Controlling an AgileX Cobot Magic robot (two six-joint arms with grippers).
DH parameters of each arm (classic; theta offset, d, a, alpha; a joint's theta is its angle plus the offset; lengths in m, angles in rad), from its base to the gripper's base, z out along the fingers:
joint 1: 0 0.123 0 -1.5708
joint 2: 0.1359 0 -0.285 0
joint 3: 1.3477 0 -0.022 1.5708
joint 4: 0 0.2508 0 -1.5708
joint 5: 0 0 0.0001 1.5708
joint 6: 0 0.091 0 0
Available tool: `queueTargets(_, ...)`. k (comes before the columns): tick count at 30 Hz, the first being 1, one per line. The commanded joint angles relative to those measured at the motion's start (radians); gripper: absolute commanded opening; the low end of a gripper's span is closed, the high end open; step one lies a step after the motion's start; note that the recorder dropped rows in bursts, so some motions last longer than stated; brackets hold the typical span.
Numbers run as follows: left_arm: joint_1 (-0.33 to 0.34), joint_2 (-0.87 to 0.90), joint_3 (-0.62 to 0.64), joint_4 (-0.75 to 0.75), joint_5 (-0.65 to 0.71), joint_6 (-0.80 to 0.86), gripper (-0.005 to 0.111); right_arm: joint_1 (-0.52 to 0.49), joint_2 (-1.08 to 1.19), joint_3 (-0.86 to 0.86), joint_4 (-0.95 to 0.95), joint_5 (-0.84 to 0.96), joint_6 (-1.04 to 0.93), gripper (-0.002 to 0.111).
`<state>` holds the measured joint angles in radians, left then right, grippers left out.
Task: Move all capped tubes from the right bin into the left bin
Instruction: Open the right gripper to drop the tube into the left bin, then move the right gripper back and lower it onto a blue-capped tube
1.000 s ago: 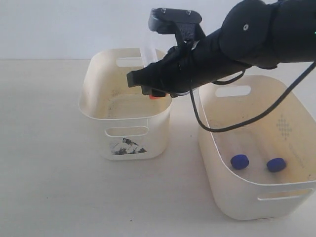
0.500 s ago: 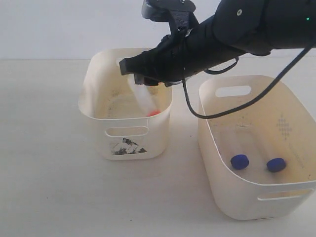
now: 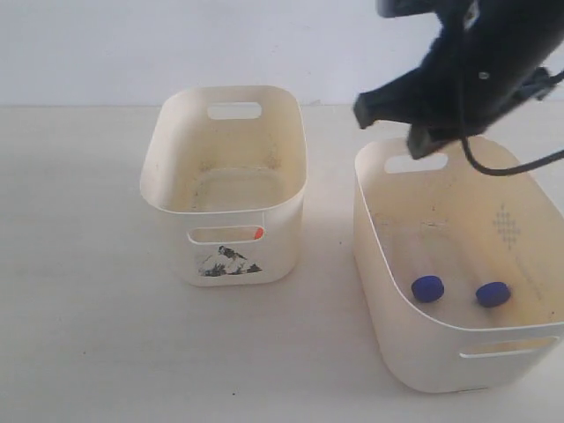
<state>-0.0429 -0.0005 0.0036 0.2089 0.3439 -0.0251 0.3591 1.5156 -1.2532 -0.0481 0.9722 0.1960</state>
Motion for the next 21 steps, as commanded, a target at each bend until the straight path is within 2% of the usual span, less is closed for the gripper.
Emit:
queueTargets(1,-0.001,0.000,-0.004,-0.003,-0.004,-0.010,0.004,-0.040,-0.034,-0.003,-0.043,0.249,0.030,-0.001)
queueTargets(9,-0.001,0.000,-0.004,-0.003,-0.004,-0.010,0.004,-0.040,-0.028,0.040,-0.032,0.249,0.086,-0.001)
queueTargets(15,-0.001,0.000,-0.004,-0.003,-0.004,-0.010,0.004,-0.040,-0.022,0.137,-0.013,0.119,0.090,-0.001)
queueTargets(21,-0.001,0.000,-0.004,-0.003,-0.004,-0.010,0.004,-0.040,0.034,0.145,-0.006,0.067,0.094,-0.001)
